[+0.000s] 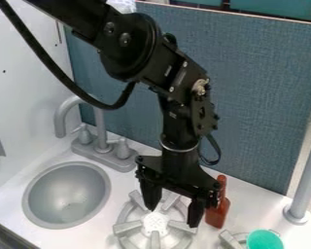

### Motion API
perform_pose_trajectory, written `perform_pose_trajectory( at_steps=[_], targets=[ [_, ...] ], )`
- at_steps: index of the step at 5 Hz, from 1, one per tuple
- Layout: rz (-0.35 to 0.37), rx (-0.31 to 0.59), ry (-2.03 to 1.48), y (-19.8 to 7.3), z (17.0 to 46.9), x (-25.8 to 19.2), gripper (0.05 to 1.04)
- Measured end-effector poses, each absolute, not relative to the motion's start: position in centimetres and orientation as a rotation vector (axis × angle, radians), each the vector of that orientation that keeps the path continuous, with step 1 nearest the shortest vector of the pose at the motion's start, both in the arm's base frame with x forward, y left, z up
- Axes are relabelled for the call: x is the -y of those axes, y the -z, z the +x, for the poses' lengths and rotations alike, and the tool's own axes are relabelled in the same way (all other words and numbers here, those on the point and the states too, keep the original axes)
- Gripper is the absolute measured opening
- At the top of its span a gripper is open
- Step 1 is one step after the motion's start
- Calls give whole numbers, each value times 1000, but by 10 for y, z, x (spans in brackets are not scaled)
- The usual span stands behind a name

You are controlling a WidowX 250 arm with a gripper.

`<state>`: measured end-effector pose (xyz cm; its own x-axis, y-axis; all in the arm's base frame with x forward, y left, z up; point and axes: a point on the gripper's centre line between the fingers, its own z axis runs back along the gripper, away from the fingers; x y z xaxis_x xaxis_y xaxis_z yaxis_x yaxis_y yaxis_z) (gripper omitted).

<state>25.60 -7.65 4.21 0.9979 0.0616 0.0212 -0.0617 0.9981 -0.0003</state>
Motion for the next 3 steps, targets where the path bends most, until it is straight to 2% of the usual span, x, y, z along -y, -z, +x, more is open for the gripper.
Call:
perform_pose_trajectory(
  at_steps=[1, 3],
  targets=[
    [10, -3, -64, -35, 253, 75, 1001],
    [60, -22, -20, -1, 246, 81, 1001]
  ],
)
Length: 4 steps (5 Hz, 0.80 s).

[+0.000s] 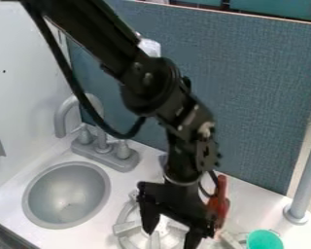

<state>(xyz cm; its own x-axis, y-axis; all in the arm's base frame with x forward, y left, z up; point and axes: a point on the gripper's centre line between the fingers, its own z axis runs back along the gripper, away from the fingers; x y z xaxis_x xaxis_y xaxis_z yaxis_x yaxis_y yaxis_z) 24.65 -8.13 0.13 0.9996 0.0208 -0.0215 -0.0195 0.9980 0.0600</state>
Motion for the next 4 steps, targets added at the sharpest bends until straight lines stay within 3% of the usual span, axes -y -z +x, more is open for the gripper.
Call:
perform_pose_trajectory(
  at_steps=[1, 2, 4],
  targets=[
    [79, -65, 11, 28, 243, 85, 1001],
    [59, -45, 22, 46, 247, 89, 1001],
    [67, -56, -3, 69, 253, 91, 1001]
  ],
)
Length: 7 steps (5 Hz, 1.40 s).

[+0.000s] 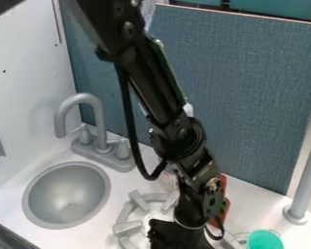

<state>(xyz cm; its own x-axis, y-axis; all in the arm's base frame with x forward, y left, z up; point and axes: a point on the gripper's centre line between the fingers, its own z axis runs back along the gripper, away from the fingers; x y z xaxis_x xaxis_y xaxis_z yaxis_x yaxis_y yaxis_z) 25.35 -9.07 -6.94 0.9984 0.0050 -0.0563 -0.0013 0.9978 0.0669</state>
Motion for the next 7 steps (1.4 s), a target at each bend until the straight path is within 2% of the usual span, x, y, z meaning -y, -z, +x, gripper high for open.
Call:
perform_pose_trajectory(
  at_steps=[1, 3, 4, 5, 6, 7],
  targets=[
    [85, -66, -20, 74, 255, 89, 948],
    [72, -87, -17, 83, 266, 93, 402],
    [57, -109, 3, 80, 266, 96, 360],
    [68, -135, -13, 64, 263, 95, 360],
    [40, -44, -50, 25, 275, 88, 360],
    [68, -14, -97, 20, 282, 71, 360]
  ],
)
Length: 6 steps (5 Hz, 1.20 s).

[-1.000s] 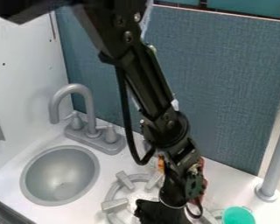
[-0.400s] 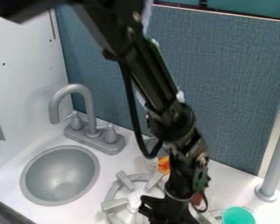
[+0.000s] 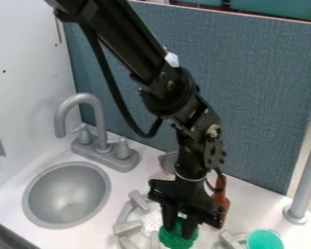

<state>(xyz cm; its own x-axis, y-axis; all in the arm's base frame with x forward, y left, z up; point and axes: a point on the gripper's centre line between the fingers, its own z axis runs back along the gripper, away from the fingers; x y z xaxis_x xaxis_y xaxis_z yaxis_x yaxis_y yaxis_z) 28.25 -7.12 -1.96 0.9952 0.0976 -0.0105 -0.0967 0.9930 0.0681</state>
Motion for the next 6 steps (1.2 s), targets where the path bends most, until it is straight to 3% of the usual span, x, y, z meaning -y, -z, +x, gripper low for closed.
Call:
perform_pose_trajectory(
  at_steps=[2, 4, 6],
  targets=[
    [118, -8, -256, 32, 299, 23, 360],
    [105, -19, -321, 59, 316, 4, 360],
    [59, 3, -306, 65, 324, 11, 360]
  ],
)
